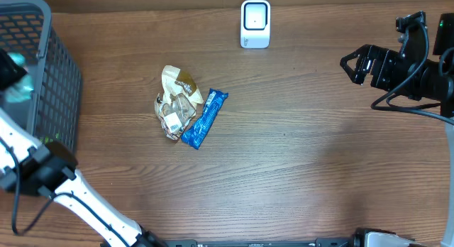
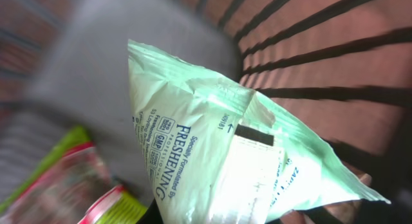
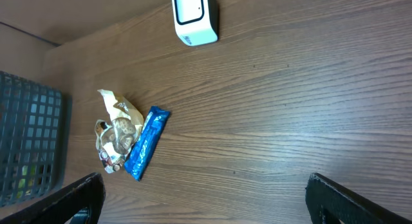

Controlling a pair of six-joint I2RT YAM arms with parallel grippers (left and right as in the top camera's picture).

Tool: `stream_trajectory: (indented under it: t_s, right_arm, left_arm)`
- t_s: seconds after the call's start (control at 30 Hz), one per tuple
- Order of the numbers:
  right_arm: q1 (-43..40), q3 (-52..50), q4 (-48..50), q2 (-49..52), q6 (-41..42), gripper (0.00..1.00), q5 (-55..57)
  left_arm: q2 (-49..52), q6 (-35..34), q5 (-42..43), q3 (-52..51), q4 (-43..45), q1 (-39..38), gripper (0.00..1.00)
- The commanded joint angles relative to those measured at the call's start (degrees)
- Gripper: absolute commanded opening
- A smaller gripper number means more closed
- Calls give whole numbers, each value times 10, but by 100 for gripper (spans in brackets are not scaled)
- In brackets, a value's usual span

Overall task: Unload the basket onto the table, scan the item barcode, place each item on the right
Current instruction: 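Carry the green packet out and place it beside the blue bar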

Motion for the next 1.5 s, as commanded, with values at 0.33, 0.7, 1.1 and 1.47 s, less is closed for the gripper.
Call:
stream_trajectory:
  t_s: [0.33, 0.7, 1.1, 1.47]
  right_arm:
    - [4, 14, 0, -5, 0, 100, -5]
    - [4, 12, 0, -4, -1, 100, -3]
    - [4, 12, -2, -4, -1, 100, 15]
    - [4, 12, -4, -4, -1, 100, 15]
  left_arm:
    - [-357, -28, 10, -111, -2, -154, 4]
    - [-345, -45, -85, -448, 95, -497, 4]
    - [-228, -116, -77, -673, 243, -643, 4]
    - [-198, -114, -87, -672, 240, -655, 40]
